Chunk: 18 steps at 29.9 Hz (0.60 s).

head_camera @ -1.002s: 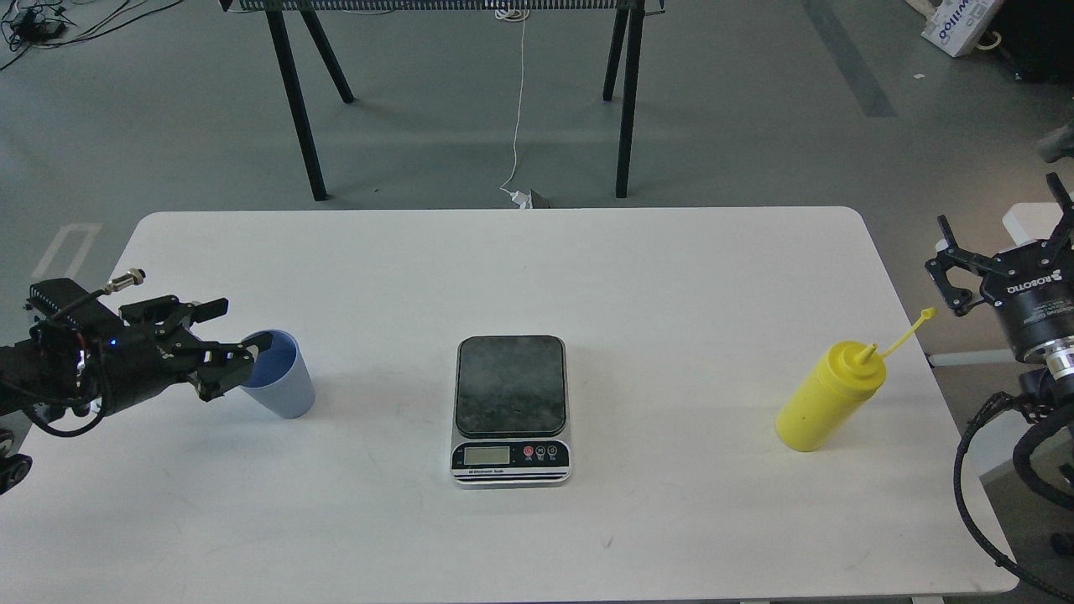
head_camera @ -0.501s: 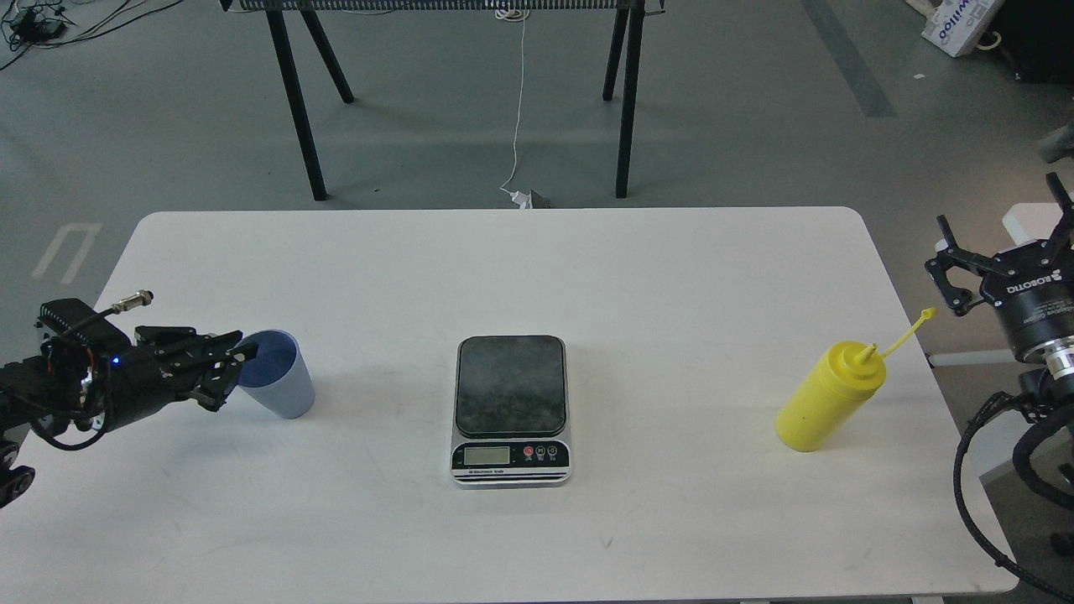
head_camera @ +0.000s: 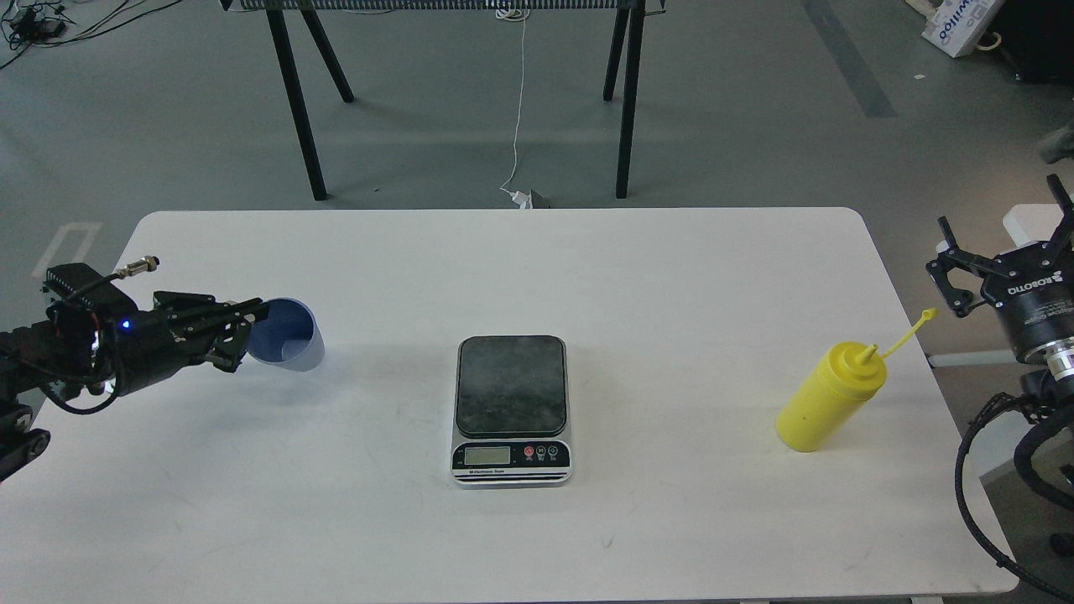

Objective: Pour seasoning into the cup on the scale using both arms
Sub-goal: 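Carry the blue cup over and set it on the scale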

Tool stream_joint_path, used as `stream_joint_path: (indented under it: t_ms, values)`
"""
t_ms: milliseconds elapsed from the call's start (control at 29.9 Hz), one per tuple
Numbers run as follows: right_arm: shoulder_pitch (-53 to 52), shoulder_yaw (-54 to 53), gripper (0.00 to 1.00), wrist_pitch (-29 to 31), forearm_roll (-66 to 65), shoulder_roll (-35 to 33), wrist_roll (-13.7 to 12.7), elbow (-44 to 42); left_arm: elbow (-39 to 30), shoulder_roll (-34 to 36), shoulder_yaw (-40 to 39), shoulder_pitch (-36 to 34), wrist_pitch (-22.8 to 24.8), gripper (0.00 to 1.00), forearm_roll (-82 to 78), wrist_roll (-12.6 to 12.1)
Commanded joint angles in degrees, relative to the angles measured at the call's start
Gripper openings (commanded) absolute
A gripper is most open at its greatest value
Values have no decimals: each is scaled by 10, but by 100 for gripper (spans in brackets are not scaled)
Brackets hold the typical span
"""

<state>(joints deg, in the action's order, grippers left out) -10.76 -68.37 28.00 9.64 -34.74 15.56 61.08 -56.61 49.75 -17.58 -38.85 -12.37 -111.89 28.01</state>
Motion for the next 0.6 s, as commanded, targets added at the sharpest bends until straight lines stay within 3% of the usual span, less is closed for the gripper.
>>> stream_joint_path:
  t_ms: [0,167,301,434,568]
  values:
    - [0,-2,100,0,0,-1,0,1,-54,8,1,-48,48,8,4,0]
    - [0,-3,100,0,0,-1,0,1,-159,-8,-1,-118,178,8,4,0]
    - [5,-5,100,0,0,-9,1,1,-188,-70,0,-159,255,8,4,-1]
    - [15,-18,100,0,0,-9,1,0,-186,-116,1,-165,286,7,-2,-8]
    - [26,-24,100,0,0,-10,1,-1,-185,-150,15,-156,288,8,-8,-38]
